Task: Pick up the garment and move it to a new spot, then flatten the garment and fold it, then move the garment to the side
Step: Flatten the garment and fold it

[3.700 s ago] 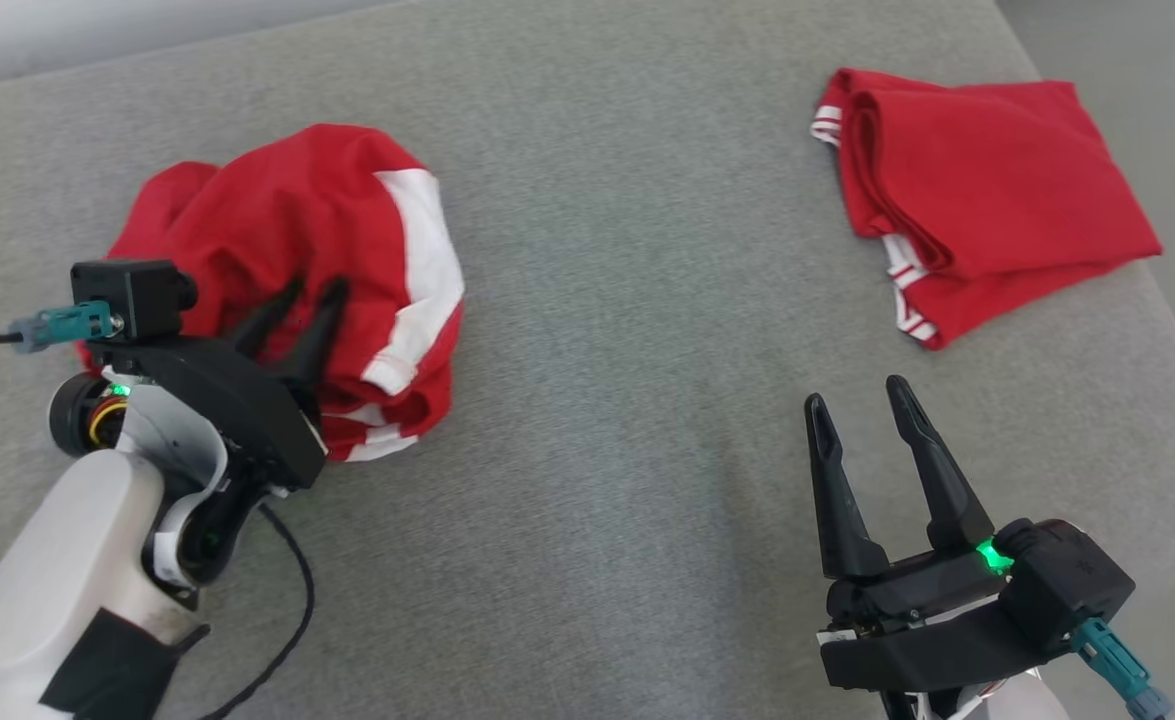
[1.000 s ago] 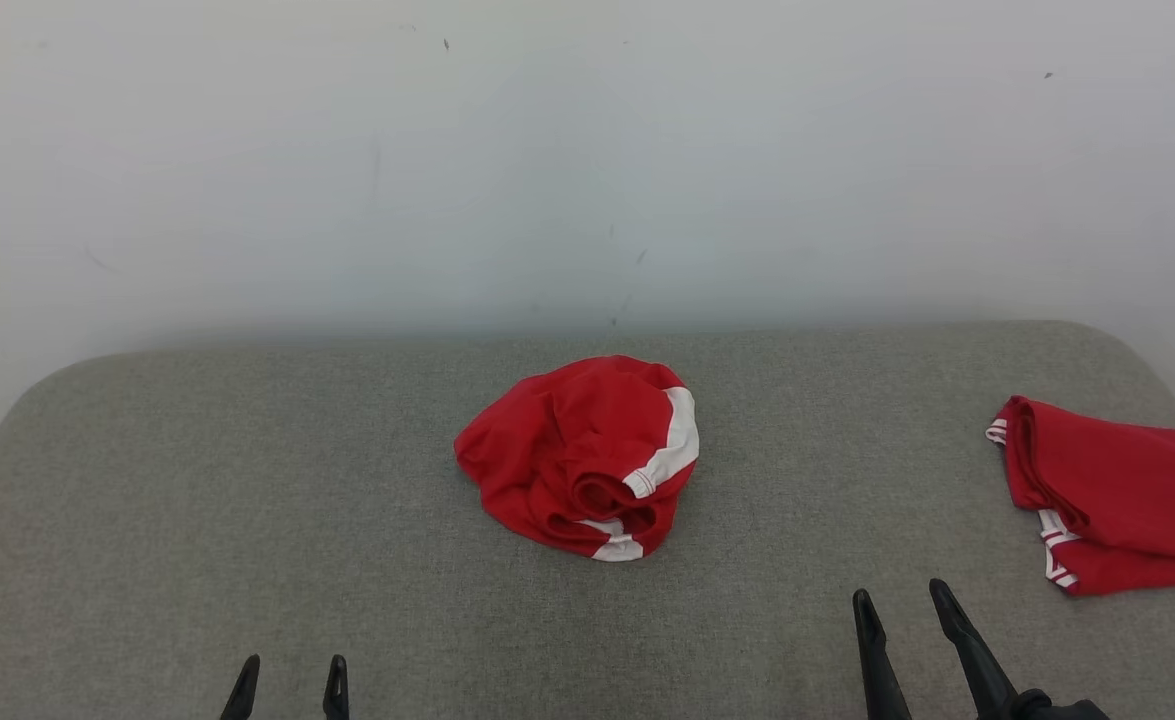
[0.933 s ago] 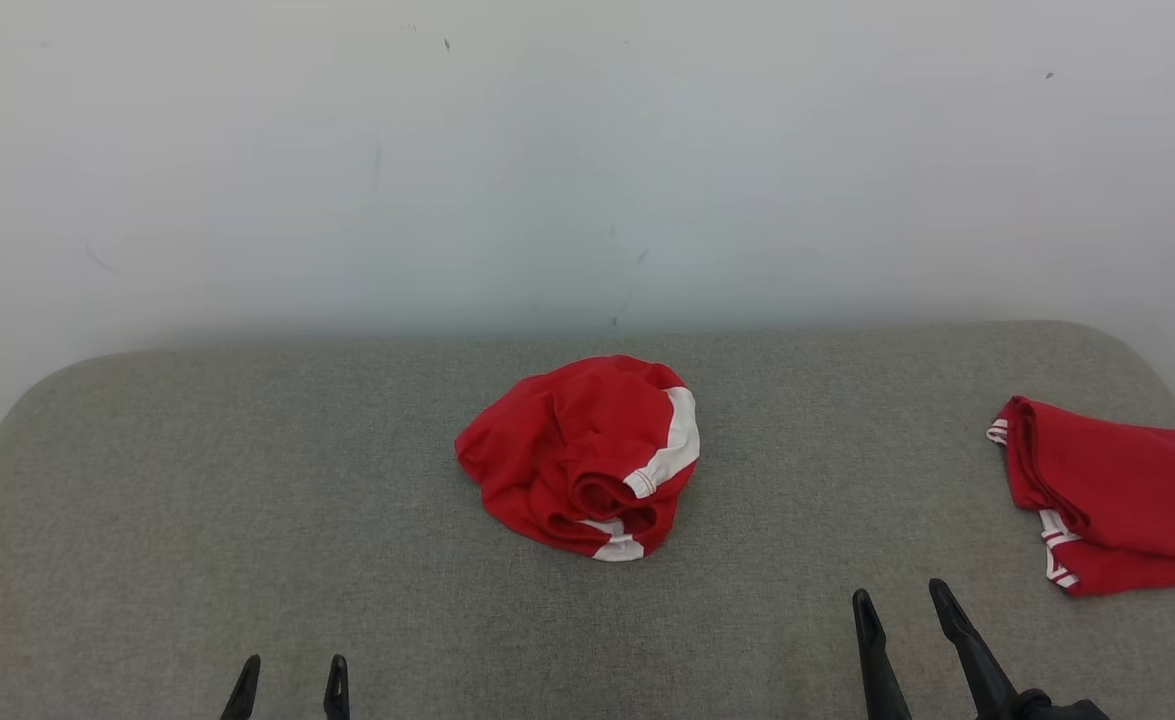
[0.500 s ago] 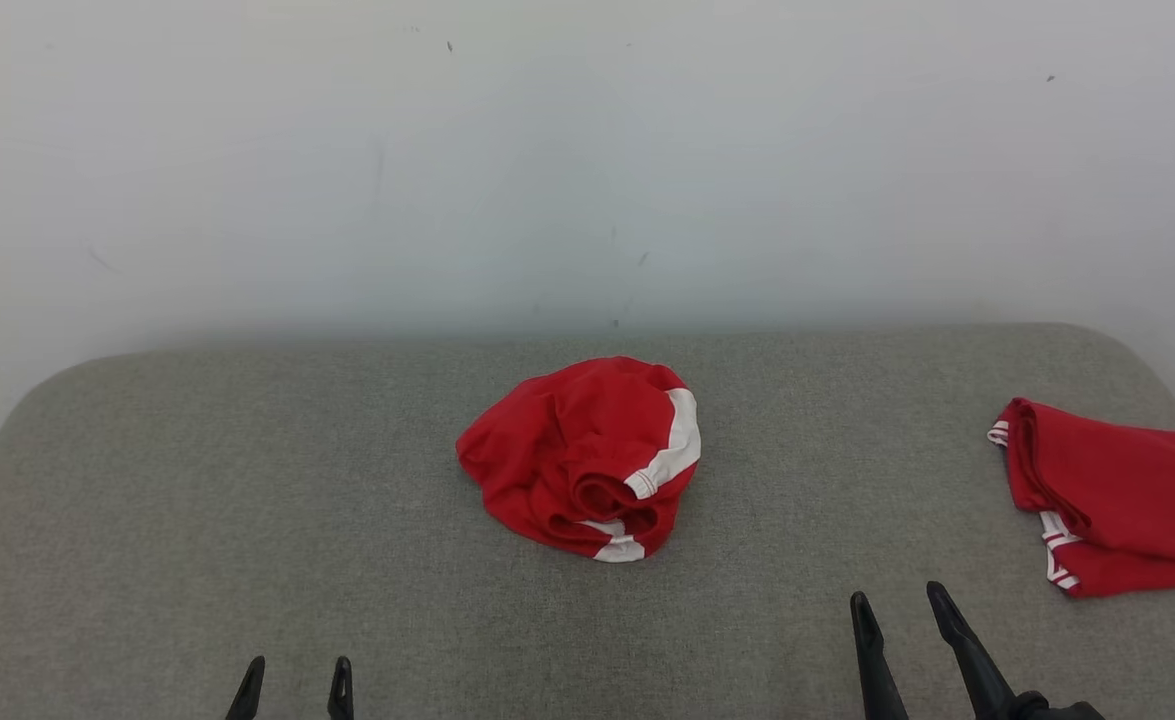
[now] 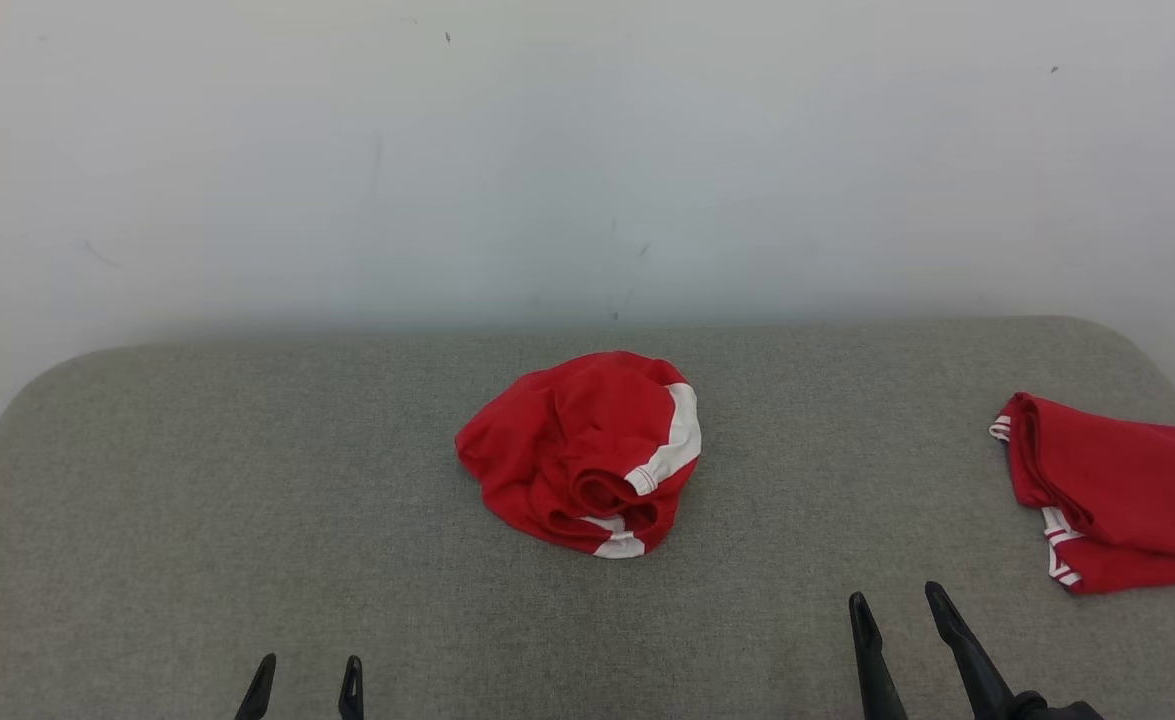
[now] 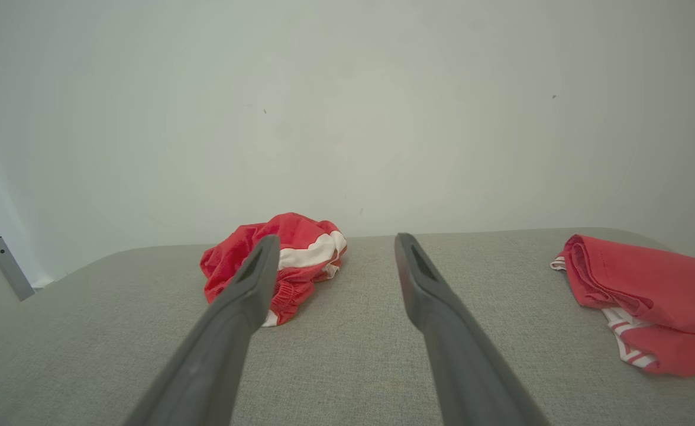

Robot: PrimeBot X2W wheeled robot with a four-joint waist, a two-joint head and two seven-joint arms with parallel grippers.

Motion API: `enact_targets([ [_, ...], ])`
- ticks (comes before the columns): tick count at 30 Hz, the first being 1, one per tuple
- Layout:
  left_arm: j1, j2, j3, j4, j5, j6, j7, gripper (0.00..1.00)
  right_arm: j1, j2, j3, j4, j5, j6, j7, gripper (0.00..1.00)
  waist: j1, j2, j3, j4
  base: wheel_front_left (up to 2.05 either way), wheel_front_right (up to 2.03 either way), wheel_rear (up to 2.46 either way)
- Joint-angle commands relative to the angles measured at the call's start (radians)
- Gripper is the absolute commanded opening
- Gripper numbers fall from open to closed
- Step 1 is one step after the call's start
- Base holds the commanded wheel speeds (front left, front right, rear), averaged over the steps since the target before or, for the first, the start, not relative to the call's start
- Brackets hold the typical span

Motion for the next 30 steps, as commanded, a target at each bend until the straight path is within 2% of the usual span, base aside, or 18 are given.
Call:
enact_targets([
  [1, -0.008, -0.002, -0.001, 0.003, 0.002, 0.000, -0.003, 1.00, -0.003, -0.001, 0.000, 0.000, -0.001, -0.003, -0.001, 1.00, 0.0000, 0.0000, 0.000, 0.000, 0.00, 0.00, 0.00],
  [13, -0.003, -0.003, -0.021, 0.015, -0.006, 0.010, -0.003, 1.00, -0.006, -0.008, 0.004, 0.002, 0.006, -0.003, -0.001, 1.00, 0.0000, 0.0000, 0.002, -0.001, 0.00, 0.00, 0.00],
  [16, -0.032, -0.002, -0.033, 0.035, 0.007, 0.002, -0.003, 1.00, -0.008, -0.009, 0.008, 0.001, 0.004, -0.003, -0.001, 1.00, 0.0000, 0.0000, 0.012, -0.007, 0.00, 0.00, 0.00],
  [22, -0.118, -0.001, -0.053, 0.090, -0.036, -0.012, -0.003, 1.00, -0.026, -0.012, 0.013, -0.001, 0.001, -0.003, -0.001, 1.00, 0.0000, 0.0000, 0.050, -0.032, 0.00, 0.00, 0.00],
  [26, -0.196, -0.002, -0.104, 0.142, -0.084, -0.020, -0.002, 1.00, -0.041, -0.014, 0.016, -0.003, -0.008, -0.003, -0.001, 1.00, 0.0000, 0.0000, 0.084, -0.049, 0.00, 0.00, 0.00],
  [30, -0.298, -0.002, -0.202, 0.197, -0.138, -0.019, -0.002, 1.00, -0.054, -0.012, 0.018, -0.003, -0.013, -0.003, -0.001, 1.00, 0.0000, 0.0000, 0.117, -0.066, 0.00, 0.00, 0.00],
])
